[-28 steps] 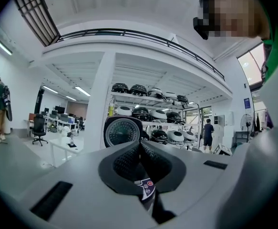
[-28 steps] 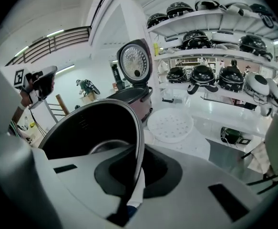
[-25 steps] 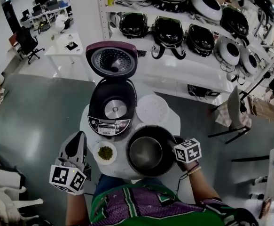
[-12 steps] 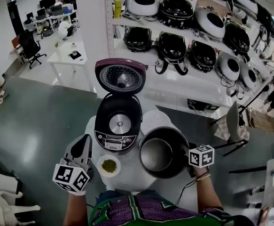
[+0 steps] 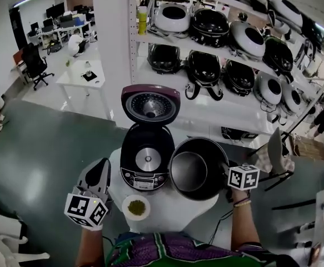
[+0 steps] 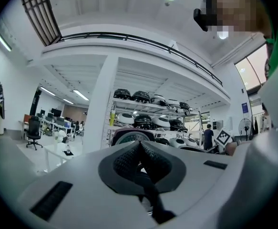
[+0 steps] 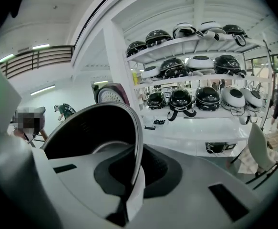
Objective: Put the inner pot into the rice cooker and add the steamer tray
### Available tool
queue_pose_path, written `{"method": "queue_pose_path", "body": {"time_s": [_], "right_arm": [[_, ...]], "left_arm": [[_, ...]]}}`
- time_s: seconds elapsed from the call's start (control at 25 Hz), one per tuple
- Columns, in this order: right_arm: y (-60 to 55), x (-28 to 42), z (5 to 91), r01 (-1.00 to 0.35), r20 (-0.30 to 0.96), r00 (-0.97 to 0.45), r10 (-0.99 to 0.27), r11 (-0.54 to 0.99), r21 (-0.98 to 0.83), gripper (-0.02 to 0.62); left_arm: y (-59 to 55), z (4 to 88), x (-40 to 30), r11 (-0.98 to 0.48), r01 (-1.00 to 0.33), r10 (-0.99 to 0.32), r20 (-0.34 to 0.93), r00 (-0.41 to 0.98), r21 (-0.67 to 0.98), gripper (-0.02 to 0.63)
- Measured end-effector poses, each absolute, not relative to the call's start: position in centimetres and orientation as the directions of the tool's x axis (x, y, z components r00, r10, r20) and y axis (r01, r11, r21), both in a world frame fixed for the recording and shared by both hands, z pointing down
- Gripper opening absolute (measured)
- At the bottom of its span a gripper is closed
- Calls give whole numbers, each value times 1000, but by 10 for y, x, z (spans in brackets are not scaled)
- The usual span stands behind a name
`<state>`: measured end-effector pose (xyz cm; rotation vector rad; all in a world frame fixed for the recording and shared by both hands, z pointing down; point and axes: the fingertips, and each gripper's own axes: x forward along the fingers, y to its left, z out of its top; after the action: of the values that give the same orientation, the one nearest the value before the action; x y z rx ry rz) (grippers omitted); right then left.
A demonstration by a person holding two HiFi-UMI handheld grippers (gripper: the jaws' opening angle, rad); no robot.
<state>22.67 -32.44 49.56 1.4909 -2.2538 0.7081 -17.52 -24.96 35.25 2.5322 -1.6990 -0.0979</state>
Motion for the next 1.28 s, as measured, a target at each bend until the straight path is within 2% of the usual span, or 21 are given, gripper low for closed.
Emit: {"method": "queue_pose_path", "body": {"time_s": [0.56,1.28], "right_arm": [[-390,140,461,-915,466,-402,-788,325,-238,15],[-451,42,515,-898,537,-440,-719,355,-260,18]], "left_arm": [[-284,354,-216,-423,-900,-905,-5,425,109,21],[-313,386,-275,-395,-907,-913,46,405,148,21]]}}
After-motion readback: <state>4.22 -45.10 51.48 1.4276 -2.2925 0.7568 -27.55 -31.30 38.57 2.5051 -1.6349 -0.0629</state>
